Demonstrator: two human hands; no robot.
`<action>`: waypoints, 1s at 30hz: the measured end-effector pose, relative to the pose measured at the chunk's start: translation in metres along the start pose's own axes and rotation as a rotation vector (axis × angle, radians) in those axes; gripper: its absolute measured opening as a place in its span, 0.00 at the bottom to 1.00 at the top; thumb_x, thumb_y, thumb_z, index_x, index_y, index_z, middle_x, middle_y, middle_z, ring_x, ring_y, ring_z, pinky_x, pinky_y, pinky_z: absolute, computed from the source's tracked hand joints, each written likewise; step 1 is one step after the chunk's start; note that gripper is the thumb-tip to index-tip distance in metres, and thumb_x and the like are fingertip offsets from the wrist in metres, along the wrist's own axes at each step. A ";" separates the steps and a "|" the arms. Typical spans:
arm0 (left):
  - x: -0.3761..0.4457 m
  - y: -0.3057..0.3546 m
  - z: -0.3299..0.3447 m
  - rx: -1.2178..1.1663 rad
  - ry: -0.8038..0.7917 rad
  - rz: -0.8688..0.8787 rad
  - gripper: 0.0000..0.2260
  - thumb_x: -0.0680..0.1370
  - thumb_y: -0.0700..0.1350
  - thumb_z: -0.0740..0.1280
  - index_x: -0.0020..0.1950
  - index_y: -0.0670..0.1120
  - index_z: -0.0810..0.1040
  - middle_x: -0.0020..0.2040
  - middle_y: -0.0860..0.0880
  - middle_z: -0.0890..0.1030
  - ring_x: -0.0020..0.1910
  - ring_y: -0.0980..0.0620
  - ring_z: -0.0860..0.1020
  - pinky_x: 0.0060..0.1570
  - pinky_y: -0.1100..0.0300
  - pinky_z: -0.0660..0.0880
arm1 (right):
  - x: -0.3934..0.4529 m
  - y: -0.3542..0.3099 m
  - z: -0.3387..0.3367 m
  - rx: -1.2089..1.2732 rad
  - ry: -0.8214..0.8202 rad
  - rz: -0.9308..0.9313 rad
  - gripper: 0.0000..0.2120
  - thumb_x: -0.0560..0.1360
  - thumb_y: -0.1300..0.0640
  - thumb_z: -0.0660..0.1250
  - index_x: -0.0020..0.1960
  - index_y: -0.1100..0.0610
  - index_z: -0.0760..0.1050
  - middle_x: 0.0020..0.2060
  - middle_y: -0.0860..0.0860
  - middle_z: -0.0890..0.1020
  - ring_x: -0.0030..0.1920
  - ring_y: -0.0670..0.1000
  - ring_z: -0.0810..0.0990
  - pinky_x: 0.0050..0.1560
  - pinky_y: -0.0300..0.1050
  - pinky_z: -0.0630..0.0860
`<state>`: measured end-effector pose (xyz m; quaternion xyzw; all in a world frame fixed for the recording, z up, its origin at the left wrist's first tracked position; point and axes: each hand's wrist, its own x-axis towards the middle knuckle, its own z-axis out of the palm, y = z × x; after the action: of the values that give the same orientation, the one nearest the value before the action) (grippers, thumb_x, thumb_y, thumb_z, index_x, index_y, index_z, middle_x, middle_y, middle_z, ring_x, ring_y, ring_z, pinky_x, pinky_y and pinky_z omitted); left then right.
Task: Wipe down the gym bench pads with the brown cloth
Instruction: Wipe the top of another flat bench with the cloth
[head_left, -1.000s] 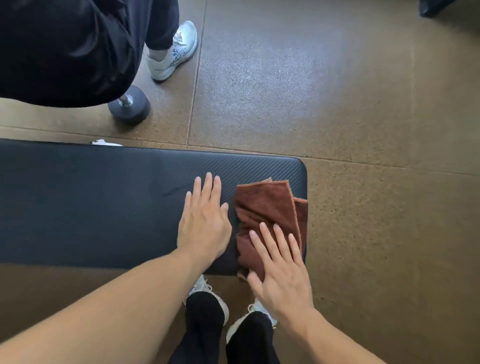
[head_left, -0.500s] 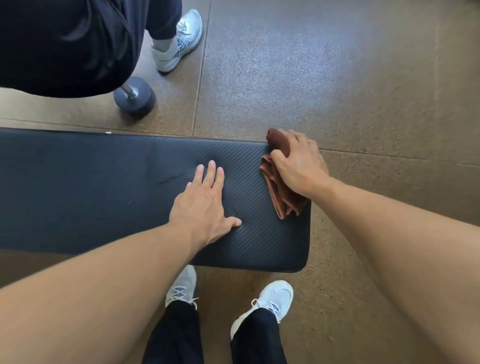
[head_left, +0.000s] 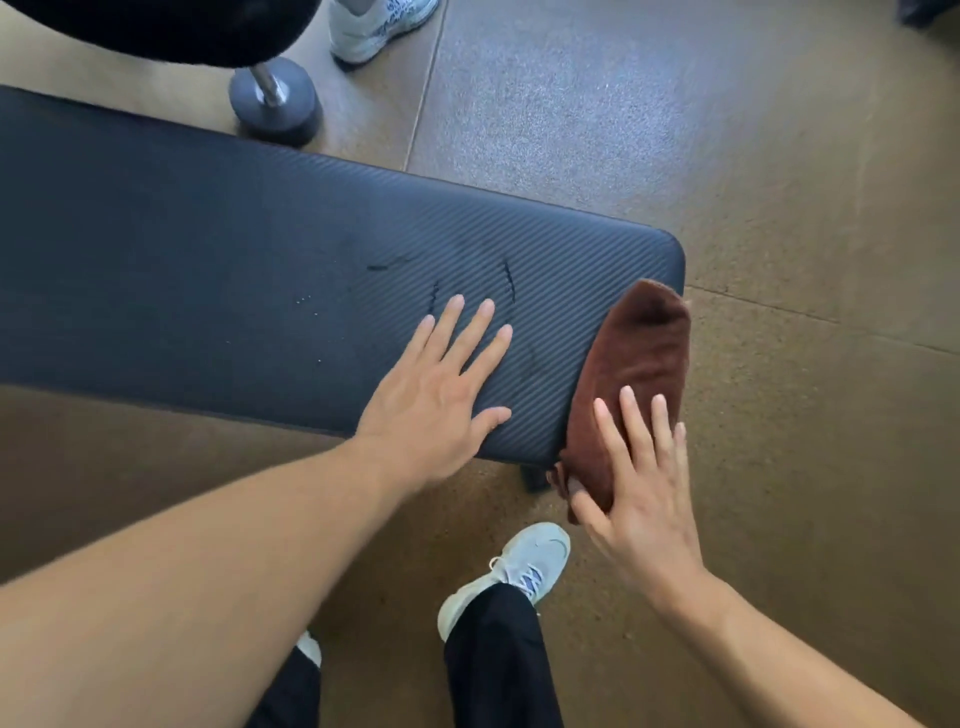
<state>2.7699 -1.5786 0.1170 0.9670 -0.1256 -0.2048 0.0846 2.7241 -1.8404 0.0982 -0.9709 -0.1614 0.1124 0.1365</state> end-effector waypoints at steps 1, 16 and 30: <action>-0.021 -0.004 0.010 0.001 0.018 0.041 0.34 0.83 0.64 0.49 0.83 0.48 0.43 0.83 0.46 0.40 0.81 0.44 0.37 0.80 0.46 0.43 | 0.006 0.003 -0.001 -0.044 0.015 -0.003 0.43 0.74 0.35 0.62 0.84 0.51 0.56 0.84 0.55 0.54 0.84 0.61 0.47 0.81 0.69 0.49; -0.192 -0.129 0.058 -0.109 0.099 -0.028 0.34 0.82 0.57 0.57 0.83 0.43 0.51 0.84 0.43 0.48 0.82 0.45 0.49 0.77 0.45 0.56 | 0.049 -0.153 0.047 -0.084 0.055 0.358 0.43 0.75 0.37 0.53 0.85 0.54 0.49 0.85 0.54 0.45 0.84 0.56 0.38 0.81 0.65 0.41; -0.241 -0.222 0.038 -0.155 0.137 -0.314 0.40 0.77 0.45 0.66 0.82 0.37 0.48 0.83 0.41 0.50 0.82 0.44 0.52 0.79 0.47 0.51 | 0.155 -0.361 0.092 -0.062 -0.122 -0.088 0.44 0.77 0.36 0.60 0.85 0.51 0.48 0.85 0.52 0.44 0.83 0.56 0.36 0.81 0.62 0.36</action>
<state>2.5870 -1.3043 0.1255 0.9770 0.0490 -0.1582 0.1344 2.7409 -1.4369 0.0934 -0.9580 -0.2152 0.1603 0.1011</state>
